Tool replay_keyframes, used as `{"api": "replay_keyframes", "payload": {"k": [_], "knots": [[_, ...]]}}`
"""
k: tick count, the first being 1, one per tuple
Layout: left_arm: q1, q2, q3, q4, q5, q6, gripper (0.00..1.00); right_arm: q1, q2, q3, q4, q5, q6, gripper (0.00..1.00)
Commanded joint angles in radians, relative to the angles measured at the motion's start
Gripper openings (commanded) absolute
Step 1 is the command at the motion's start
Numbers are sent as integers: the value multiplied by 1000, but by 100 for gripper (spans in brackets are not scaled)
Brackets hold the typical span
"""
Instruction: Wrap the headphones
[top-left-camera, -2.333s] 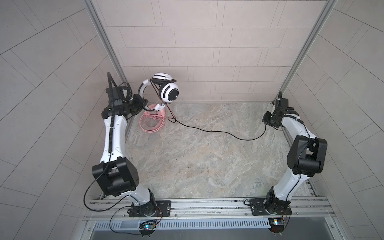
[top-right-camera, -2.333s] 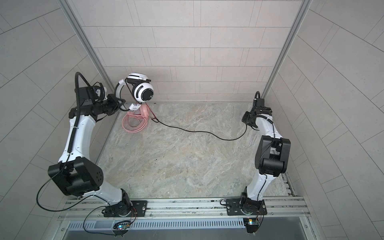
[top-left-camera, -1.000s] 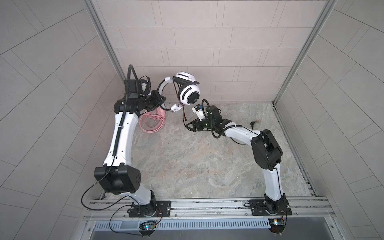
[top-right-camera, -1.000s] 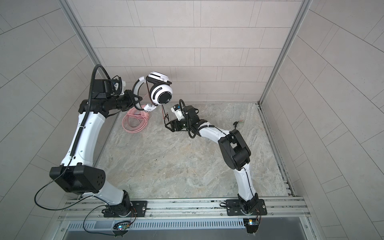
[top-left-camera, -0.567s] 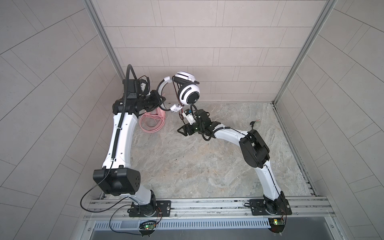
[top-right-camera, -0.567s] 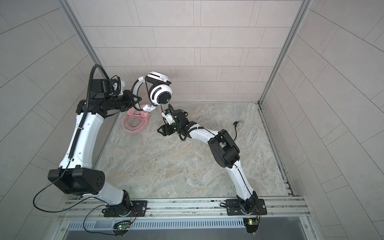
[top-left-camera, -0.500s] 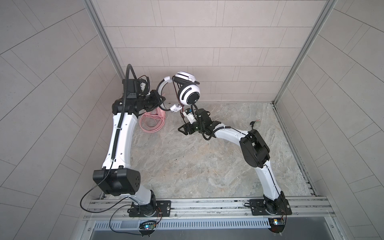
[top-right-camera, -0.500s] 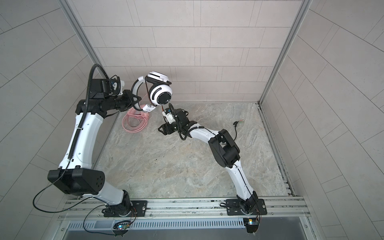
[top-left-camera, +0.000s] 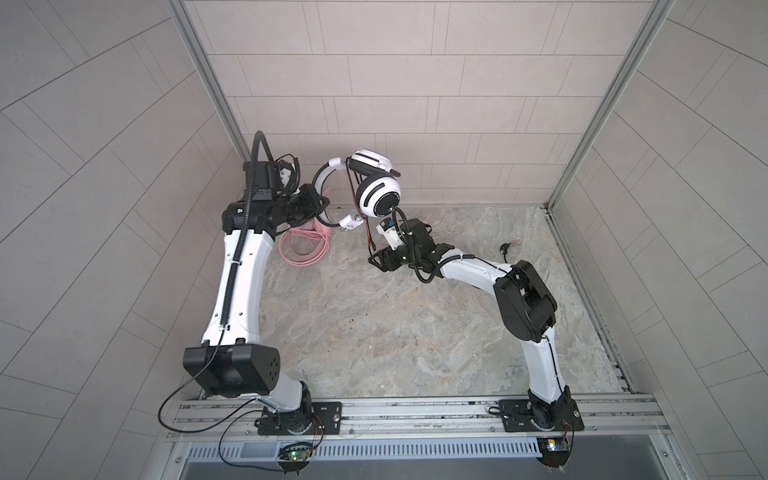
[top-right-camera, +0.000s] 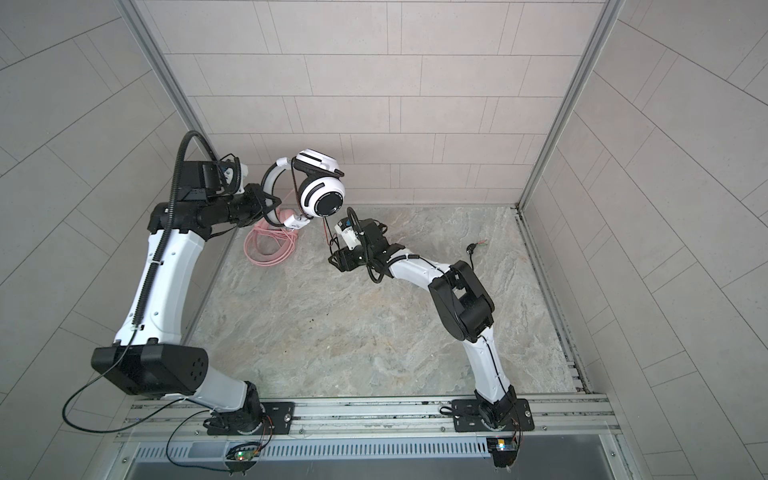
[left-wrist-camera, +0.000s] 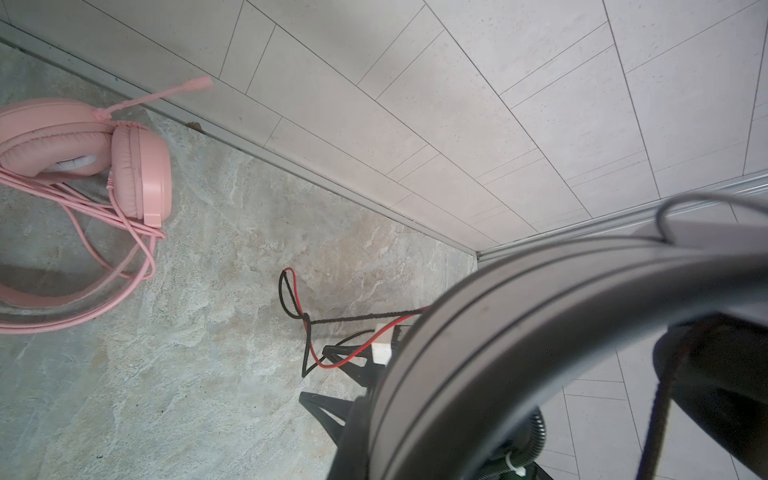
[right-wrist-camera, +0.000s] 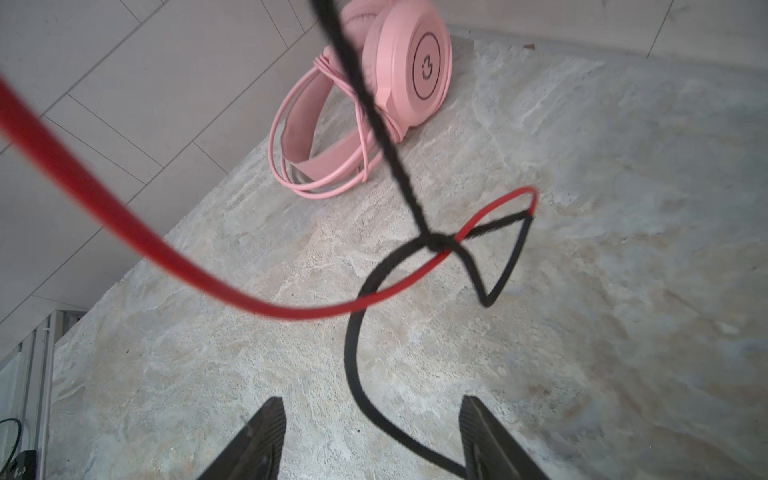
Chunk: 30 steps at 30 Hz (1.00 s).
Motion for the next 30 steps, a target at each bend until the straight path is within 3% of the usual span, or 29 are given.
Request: {"api": "replay_keyframes", "payload": {"k": [1,16,18,21,22,26,30], "knots": [[-6,-66,-7,63,37,-13,0,3,-21,21,3,10,-3,67],[-5,-85,-6,59,39,-21,0,23,164,202,-41,-65,10,59],[-3,-80,6,53,41,-21,0,17,191,249,-60,-72,2,51],[-1,-72,20,47,41,-19,0,15,194,268,-91,-68,-14,15],[2,-65,23,46,42,-18,0,15,184,253,-94,-62,-19,9],[46,-14,59,46,59,-24,0,14,76,104,-88,-44,-48,1],[125,85,174,24,90,-27,0,13,-132,-175,-65,26,-97,0]]}}
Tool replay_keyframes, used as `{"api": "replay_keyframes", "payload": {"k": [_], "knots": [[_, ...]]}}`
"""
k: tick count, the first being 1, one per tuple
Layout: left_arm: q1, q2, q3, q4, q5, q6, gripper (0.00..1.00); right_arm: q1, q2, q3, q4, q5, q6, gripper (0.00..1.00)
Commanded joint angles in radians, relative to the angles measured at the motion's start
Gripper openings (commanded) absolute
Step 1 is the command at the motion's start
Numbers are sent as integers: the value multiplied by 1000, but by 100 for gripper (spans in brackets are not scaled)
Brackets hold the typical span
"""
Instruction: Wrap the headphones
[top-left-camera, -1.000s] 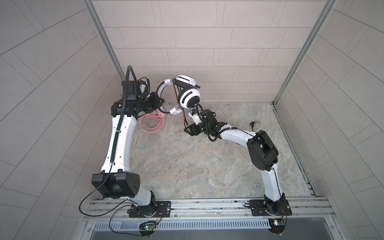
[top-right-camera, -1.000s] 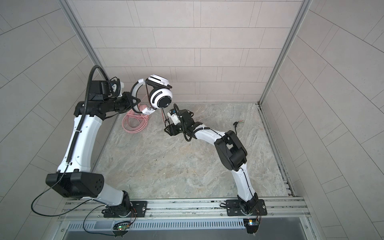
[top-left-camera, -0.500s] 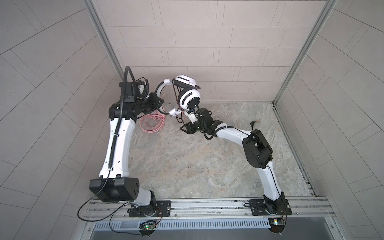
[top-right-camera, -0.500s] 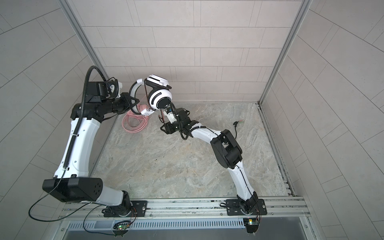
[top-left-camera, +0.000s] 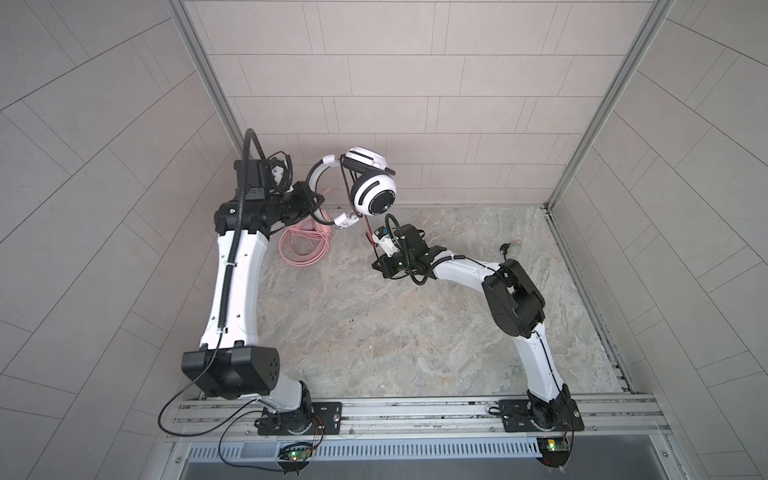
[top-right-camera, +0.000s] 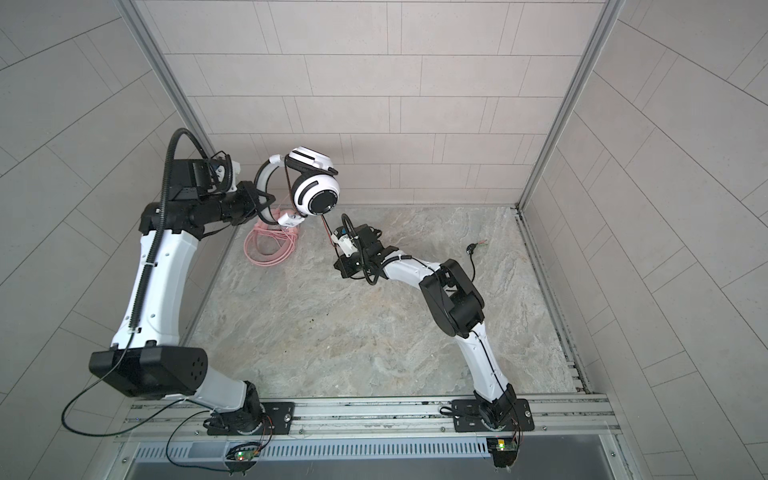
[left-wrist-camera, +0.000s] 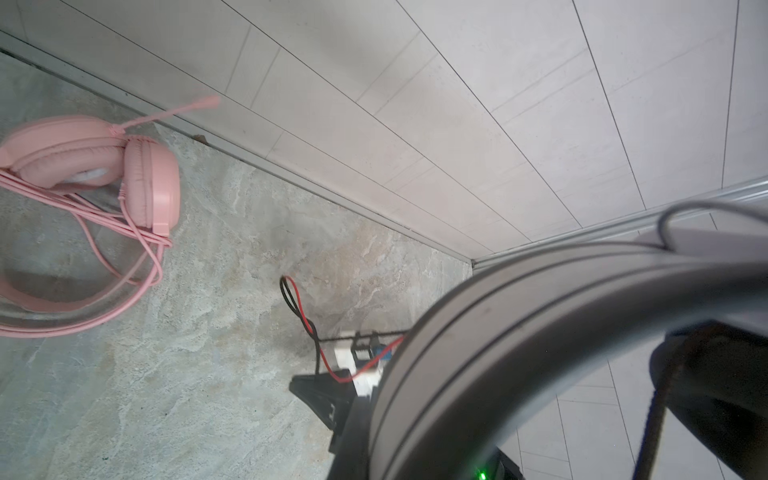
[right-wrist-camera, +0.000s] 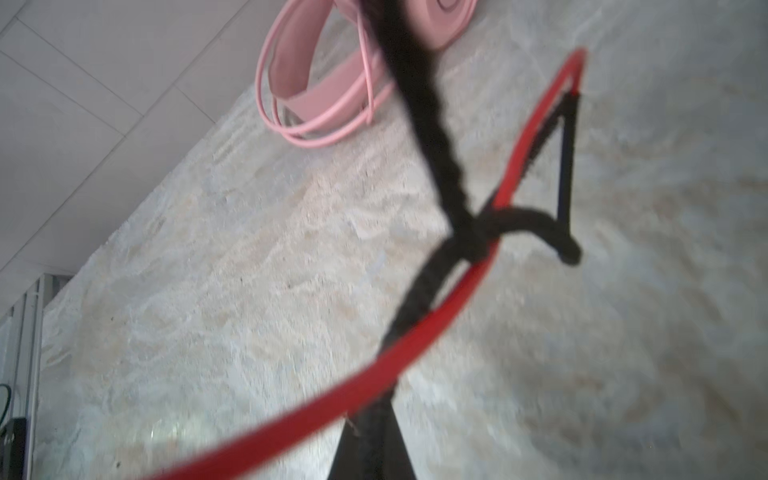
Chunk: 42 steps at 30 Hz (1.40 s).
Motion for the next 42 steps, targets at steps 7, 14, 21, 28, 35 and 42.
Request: {"api": "replay_keyframes", "payload": {"k": [7,14,21,28,35,42], "knots": [[185,189,273,60,46,-93,0,-51,-559,-524,-25,209,-51,0],[241,281,374,71,1,-137,0,-79,-869,-675,-158,325,-38,0],[254,282,375,94,-109,-136,0,-101,-1099,-751,-273,417,-9,0],[253,265,328,141,-236,-152,0,-106,-1247,-743,-398,447,6,0],[212,257,309,174,-409,-145,0,-105,-1376,-724,-533,493,7,0],[17,312,357,135,-735,42,0,-105,-1483,-681,-588,505,-36,0]]}}
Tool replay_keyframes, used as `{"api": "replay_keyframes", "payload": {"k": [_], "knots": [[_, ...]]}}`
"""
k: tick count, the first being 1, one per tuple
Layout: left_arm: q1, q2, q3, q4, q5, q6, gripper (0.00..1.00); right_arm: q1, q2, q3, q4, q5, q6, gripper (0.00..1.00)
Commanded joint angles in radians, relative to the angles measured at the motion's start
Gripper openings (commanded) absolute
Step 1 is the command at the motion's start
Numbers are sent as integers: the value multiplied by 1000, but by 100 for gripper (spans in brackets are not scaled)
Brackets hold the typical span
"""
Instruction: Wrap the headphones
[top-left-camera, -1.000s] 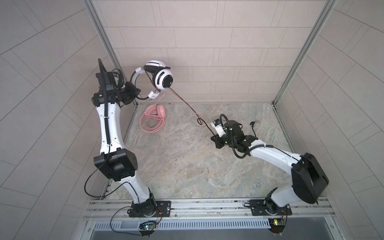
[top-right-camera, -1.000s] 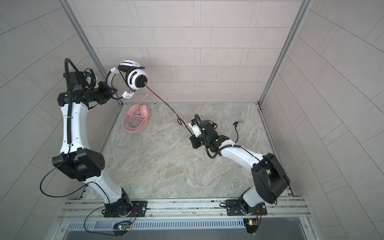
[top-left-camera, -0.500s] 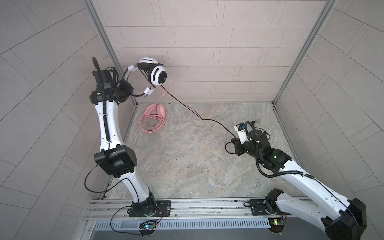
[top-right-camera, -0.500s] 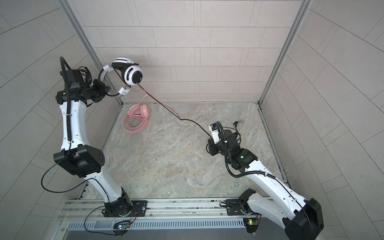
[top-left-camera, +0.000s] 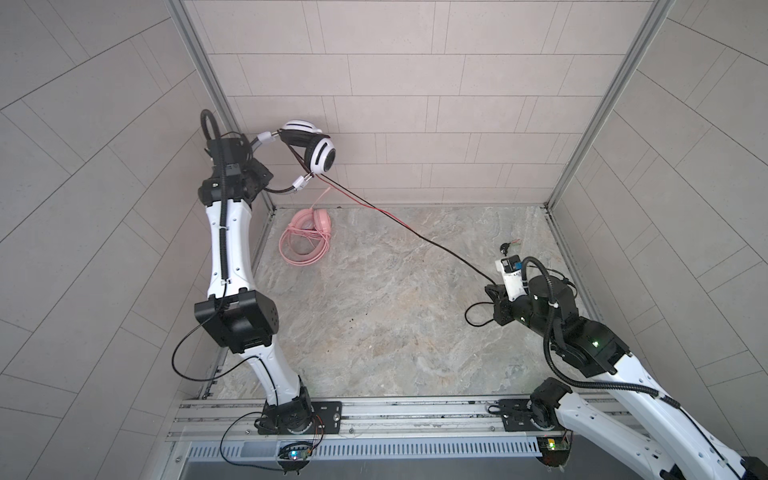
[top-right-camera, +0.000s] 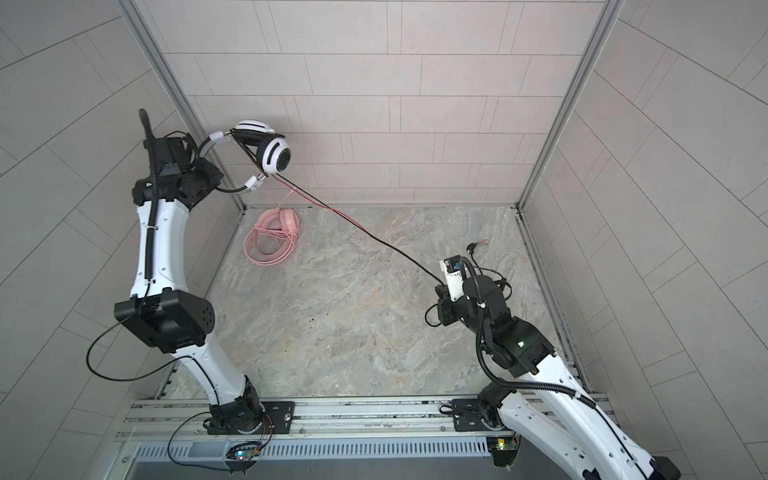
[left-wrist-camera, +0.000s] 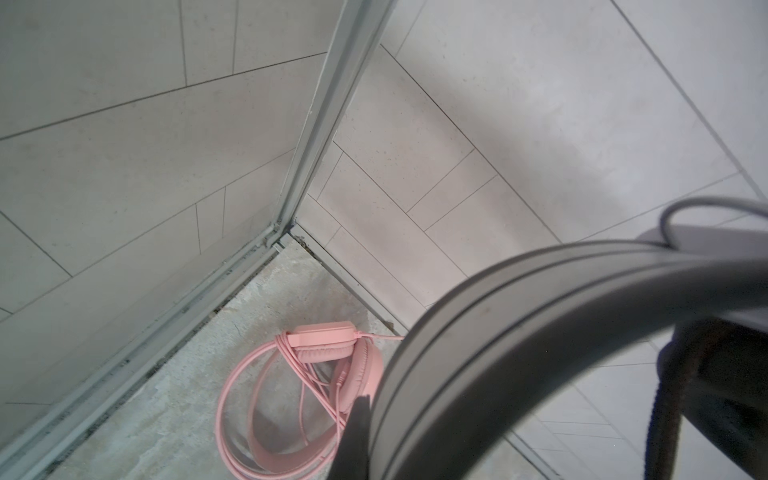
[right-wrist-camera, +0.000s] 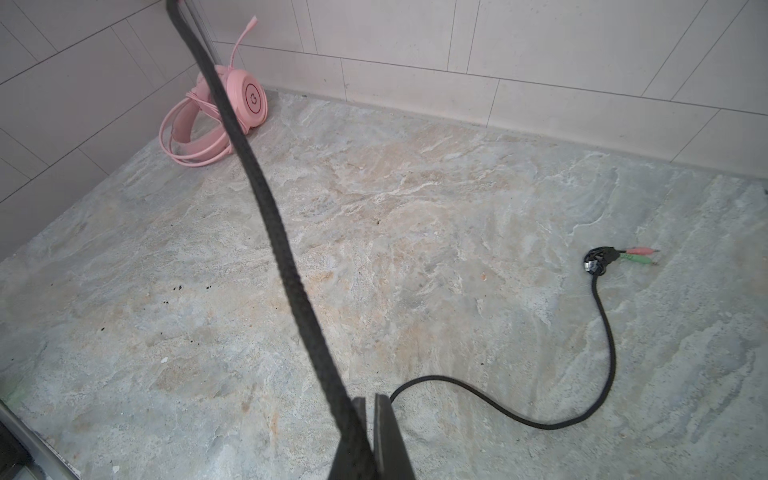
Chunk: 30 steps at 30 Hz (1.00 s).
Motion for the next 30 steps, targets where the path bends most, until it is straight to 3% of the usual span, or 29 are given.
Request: {"api": "replay_keyframes", "payload": {"k": [1,10,24,30], "knots": [[-98,20,54,66,-195,93,0,0,-31,59,-64,32,-33,0],[-256,311,411,-142,-343,315,0,-1,-37,228,-122,74,-81,0],[-377,405,349,-223,-268,358,0,-1,149,644,-21,26,-182,0],[-472,346,180,-235,-271,476,0,-3,282,772,26,89,-229,0]]}}
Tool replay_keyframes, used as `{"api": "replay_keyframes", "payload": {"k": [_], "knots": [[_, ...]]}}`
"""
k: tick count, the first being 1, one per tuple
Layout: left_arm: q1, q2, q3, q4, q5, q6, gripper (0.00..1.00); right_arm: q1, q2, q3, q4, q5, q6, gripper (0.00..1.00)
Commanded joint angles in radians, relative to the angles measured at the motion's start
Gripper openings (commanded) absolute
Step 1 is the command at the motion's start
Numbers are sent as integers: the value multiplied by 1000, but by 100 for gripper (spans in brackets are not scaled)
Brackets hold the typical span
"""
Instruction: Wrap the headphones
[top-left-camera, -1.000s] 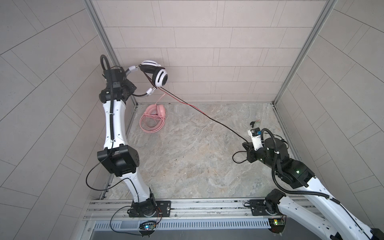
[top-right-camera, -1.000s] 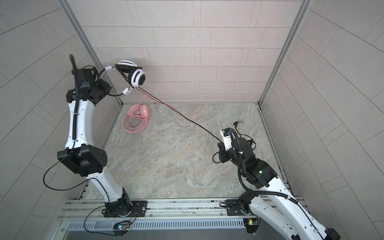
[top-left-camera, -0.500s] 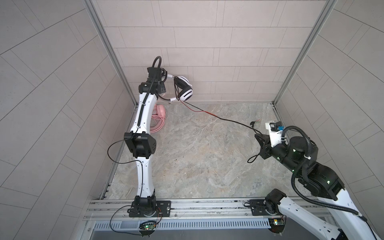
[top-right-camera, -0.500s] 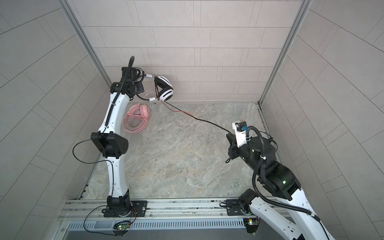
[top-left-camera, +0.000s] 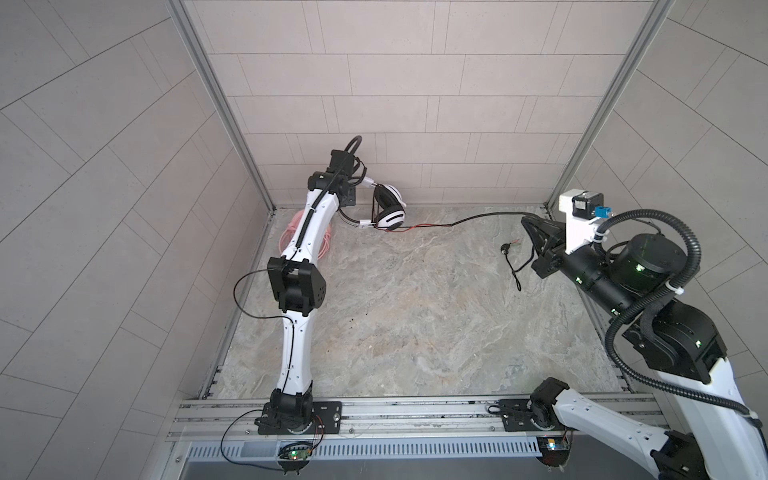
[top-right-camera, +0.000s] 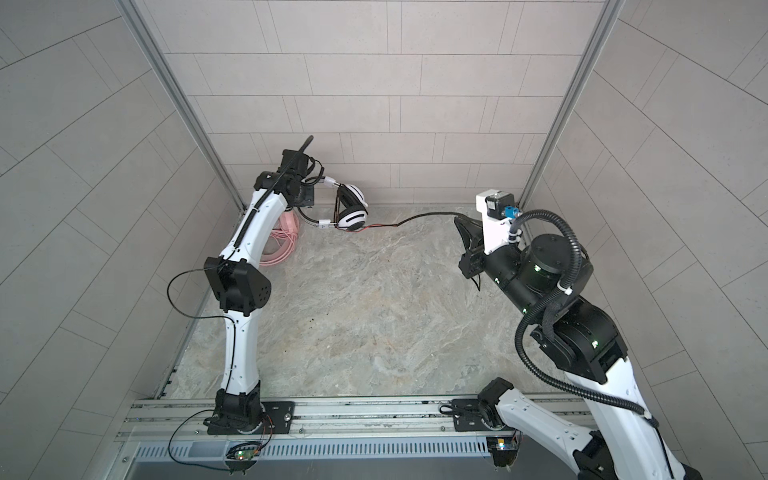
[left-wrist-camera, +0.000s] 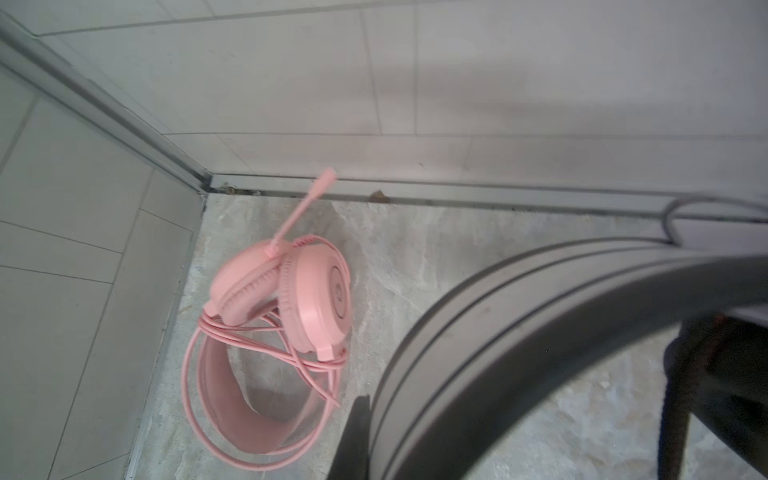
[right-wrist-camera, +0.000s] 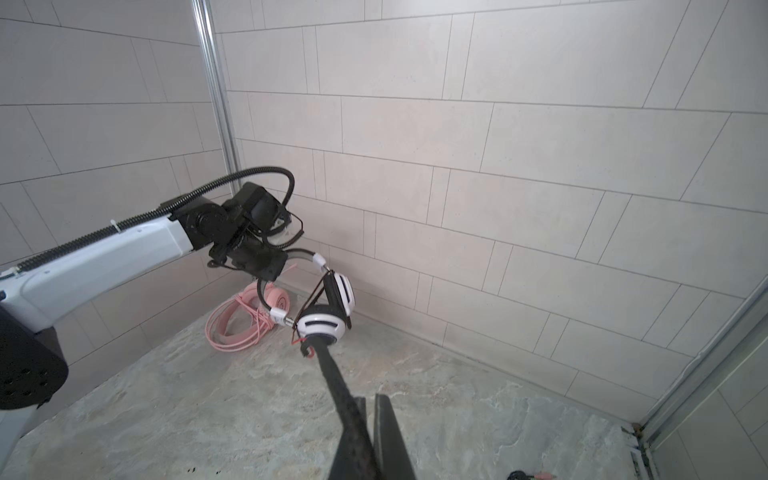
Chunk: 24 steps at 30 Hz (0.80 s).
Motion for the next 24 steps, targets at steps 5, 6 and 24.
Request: {"api": "replay_keyframes", "payload": {"k": [5,6,24], "knots": [[-102,-162,-224,-38,97,147,0,-77,142,112,61,71,-75,0],[-117,-187,-260,-41,92,182,0,-123,160,123,69,33,-50,0],[-204,-684,-807,-7,398,375,0,-536,547,335,181,-294,178,0]]}}
